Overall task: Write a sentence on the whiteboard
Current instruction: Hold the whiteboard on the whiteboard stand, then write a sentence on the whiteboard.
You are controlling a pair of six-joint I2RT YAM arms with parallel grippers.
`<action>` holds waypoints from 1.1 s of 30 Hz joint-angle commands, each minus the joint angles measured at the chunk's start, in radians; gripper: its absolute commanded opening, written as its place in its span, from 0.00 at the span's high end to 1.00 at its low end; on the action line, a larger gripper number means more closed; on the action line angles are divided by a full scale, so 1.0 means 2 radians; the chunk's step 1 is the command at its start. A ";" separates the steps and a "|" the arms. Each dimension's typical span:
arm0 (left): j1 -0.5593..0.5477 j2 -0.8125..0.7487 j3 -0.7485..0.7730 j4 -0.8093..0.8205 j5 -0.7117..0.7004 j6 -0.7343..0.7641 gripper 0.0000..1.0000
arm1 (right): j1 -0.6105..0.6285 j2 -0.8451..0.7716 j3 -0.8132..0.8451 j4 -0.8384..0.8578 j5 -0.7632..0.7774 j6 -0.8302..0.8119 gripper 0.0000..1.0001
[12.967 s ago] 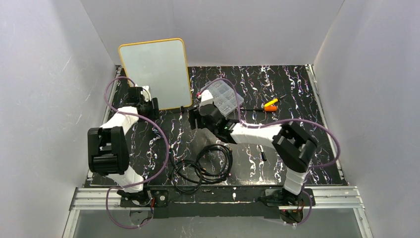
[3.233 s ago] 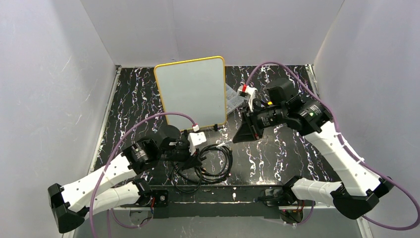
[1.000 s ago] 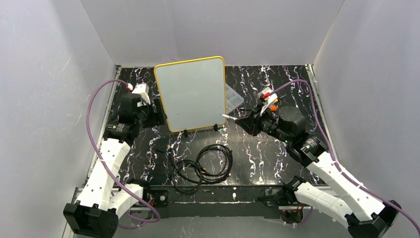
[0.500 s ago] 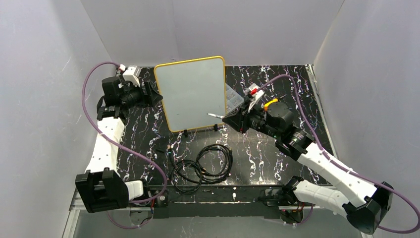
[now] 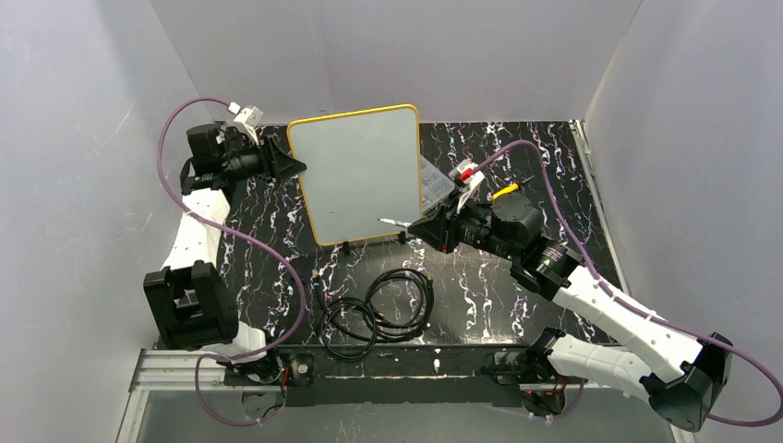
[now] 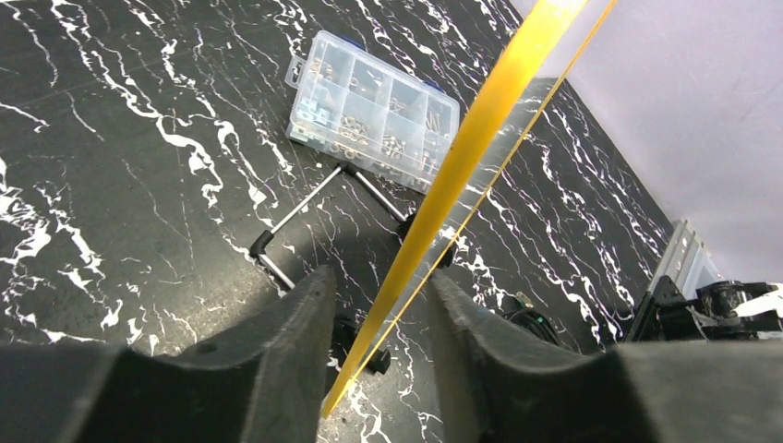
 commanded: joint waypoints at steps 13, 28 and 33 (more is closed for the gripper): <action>0.002 -0.037 -0.042 0.009 0.058 0.004 0.90 | 0.016 -0.006 0.017 0.020 0.011 -0.001 0.99; -0.007 -0.110 -0.111 -0.030 0.041 0.052 1.00 | 0.024 0.001 0.016 0.039 0.022 -0.006 0.99; -0.009 -0.122 -0.120 -0.035 0.034 0.059 1.00 | 0.074 0.020 0.012 0.119 0.096 -0.029 0.99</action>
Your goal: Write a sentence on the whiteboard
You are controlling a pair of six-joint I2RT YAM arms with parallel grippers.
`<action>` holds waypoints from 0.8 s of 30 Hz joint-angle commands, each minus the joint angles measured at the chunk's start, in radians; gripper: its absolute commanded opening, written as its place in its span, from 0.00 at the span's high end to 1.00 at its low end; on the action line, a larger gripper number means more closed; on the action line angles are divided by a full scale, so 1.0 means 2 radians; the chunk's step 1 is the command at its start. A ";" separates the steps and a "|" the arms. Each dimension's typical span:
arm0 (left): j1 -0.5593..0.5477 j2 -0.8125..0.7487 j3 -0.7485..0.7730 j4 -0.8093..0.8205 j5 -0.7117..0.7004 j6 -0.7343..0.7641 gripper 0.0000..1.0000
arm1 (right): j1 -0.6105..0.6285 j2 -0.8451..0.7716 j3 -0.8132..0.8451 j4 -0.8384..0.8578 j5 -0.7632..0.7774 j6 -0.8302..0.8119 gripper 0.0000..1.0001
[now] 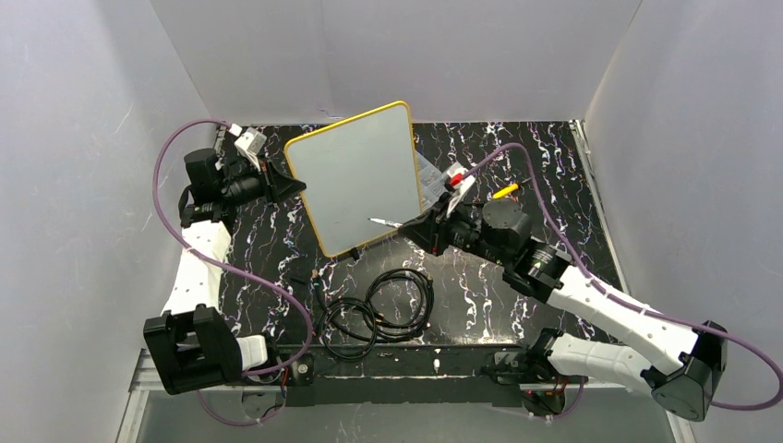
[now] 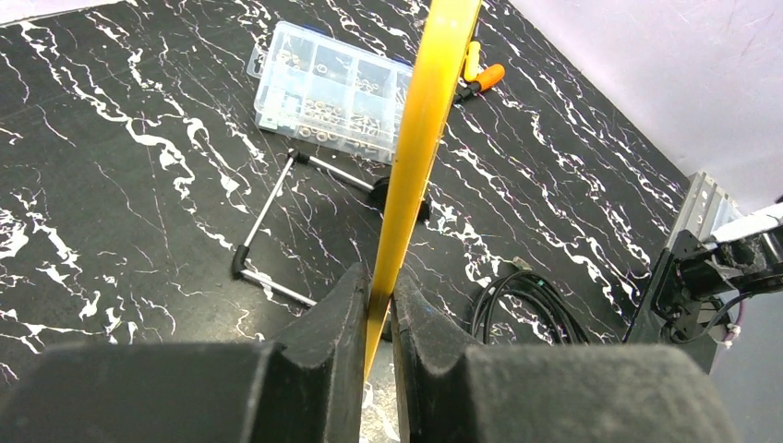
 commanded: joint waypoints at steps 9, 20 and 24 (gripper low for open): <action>-0.012 -0.023 -0.017 -0.060 -0.004 0.031 1.00 | 0.066 0.124 0.067 0.240 0.109 -0.072 0.99; -0.012 -0.022 -0.013 -0.064 -0.008 0.036 1.00 | 0.065 0.262 0.153 0.319 0.089 -0.090 0.99; -0.012 -0.022 -0.012 -0.064 -0.007 0.036 1.00 | 0.065 0.286 0.176 0.328 0.092 -0.097 0.99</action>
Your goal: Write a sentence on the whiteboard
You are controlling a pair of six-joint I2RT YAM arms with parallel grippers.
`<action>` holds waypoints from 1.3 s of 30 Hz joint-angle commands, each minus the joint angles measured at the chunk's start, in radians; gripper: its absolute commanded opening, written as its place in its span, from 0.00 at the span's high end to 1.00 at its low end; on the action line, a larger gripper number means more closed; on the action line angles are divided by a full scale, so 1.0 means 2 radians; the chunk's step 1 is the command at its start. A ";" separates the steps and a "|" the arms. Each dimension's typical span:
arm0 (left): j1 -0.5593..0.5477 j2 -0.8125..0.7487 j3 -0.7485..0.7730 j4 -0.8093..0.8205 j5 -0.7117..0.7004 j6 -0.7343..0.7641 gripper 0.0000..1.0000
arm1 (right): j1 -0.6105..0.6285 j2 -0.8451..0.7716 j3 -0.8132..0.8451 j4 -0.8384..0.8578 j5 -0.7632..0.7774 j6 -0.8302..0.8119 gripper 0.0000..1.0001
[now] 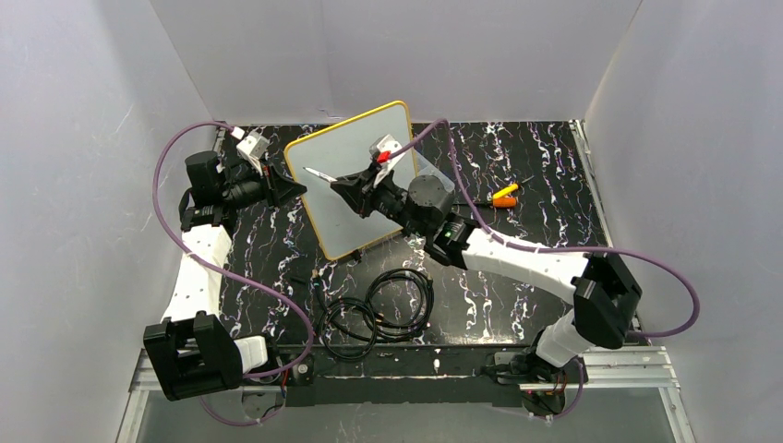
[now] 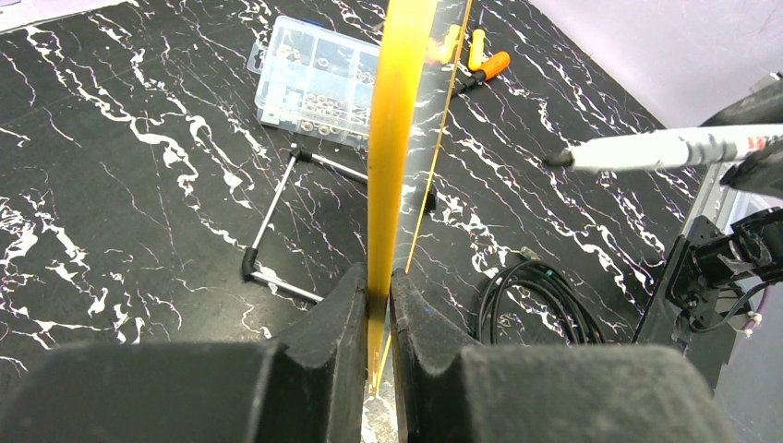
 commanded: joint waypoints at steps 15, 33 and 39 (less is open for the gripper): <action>-0.007 -0.010 -0.003 -0.048 0.003 0.007 1.00 | 0.002 0.065 0.082 0.045 0.031 -0.037 0.99; -0.007 -0.017 -0.005 -0.045 0.000 0.005 1.00 | 0.002 0.056 0.032 0.013 0.059 -0.034 0.99; -0.007 -0.019 -0.006 -0.045 -0.003 0.005 1.00 | 0.002 0.054 0.025 0.008 0.061 -0.034 0.99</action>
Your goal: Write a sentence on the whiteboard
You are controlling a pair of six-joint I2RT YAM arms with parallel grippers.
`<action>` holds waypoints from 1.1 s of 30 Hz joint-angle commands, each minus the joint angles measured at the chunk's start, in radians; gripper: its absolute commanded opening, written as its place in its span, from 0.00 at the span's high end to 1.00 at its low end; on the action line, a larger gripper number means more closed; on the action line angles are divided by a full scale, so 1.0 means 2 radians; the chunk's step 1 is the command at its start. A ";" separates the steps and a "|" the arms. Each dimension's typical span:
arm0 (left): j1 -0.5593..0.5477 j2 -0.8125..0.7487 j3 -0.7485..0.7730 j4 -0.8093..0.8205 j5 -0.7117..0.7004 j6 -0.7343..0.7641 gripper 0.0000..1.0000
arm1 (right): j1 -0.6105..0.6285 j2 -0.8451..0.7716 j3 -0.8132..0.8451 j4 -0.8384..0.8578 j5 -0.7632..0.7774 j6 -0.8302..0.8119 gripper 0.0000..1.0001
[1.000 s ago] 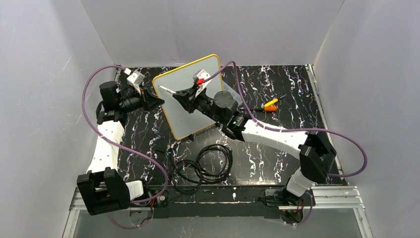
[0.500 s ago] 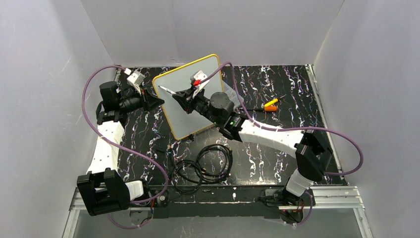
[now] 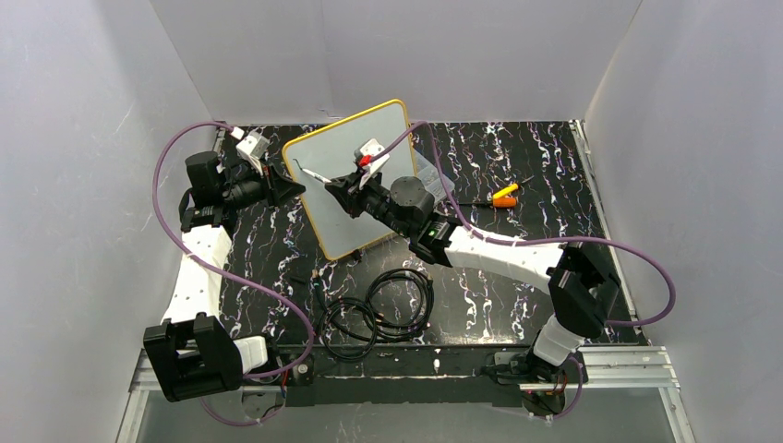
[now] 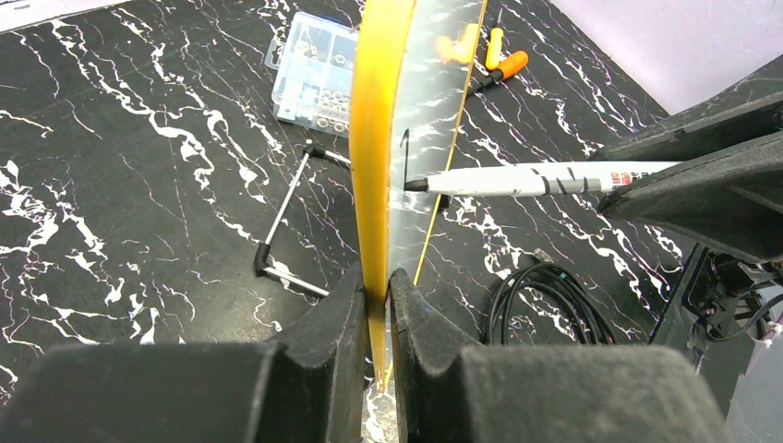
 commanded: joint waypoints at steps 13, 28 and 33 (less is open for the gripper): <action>-0.007 -0.015 -0.006 -0.042 0.015 0.002 1.00 | -0.003 -0.008 0.013 0.024 0.040 -0.025 0.99; -0.006 -0.015 -0.006 -0.042 0.016 0.002 1.00 | -0.003 -0.005 0.033 0.040 0.048 -0.043 0.99; -0.006 -0.015 -0.006 -0.042 0.015 0.002 1.00 | -0.003 -0.001 0.033 0.032 0.046 -0.043 0.99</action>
